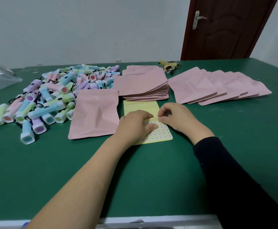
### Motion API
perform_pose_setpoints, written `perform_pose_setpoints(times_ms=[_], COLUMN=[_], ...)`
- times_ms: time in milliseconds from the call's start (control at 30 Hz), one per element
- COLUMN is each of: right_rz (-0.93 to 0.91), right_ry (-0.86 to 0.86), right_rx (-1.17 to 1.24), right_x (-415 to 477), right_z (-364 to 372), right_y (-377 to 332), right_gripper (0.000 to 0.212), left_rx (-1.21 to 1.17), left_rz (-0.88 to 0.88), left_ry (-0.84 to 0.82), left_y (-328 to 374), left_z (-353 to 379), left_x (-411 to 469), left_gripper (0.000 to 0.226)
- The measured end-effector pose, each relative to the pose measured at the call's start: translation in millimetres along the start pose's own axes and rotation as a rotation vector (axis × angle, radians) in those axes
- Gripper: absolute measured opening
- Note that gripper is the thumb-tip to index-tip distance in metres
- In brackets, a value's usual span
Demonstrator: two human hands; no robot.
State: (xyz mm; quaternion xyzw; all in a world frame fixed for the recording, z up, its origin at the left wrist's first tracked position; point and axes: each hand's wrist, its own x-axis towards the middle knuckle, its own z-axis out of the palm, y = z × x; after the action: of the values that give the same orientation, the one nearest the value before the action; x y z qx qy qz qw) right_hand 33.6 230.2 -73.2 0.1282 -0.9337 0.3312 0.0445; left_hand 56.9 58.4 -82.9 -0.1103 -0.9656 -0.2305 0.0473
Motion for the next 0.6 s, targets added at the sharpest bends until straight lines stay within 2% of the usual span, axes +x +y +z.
perform_pose_setpoints(times_ms=[233,267,333,400,433,533,600], right_rz=[0.019,0.023,0.033,0.036,0.036,0.041,0.039], right_ry=[0.009,0.018,0.026,0.021,0.020,0.025,0.036], right_rx=[0.014,0.029,0.054,0.049,0.044,0.039,0.034], right_x=[1,1,1,1,1,1,1], right_z=[2,2,2,1,2,3,3], right_y=[0,0,0,0,0,-1,-3], right_gripper=[0.023,0.022,0.021,0.020,0.019,0.020,0.021], left_rx=[-0.002,-0.034,-0.071,-0.030,0.002,0.046,0.081], left_rz=[0.019,0.026,-0.003,-0.116,-0.197,-0.437,-0.531], left_ry=[0.025,0.092,0.331,0.536,0.574,0.470,0.343], left_y=[2,3,2,-5,-10,-24,-30], left_z=[0,-2,-11,-23,-28,-38,-41], left_x=[-3,-4,-5,-5,-5,-7,-7], left_gripper=[0.046,0.044,0.034,0.032,0.037,0.049,0.045])
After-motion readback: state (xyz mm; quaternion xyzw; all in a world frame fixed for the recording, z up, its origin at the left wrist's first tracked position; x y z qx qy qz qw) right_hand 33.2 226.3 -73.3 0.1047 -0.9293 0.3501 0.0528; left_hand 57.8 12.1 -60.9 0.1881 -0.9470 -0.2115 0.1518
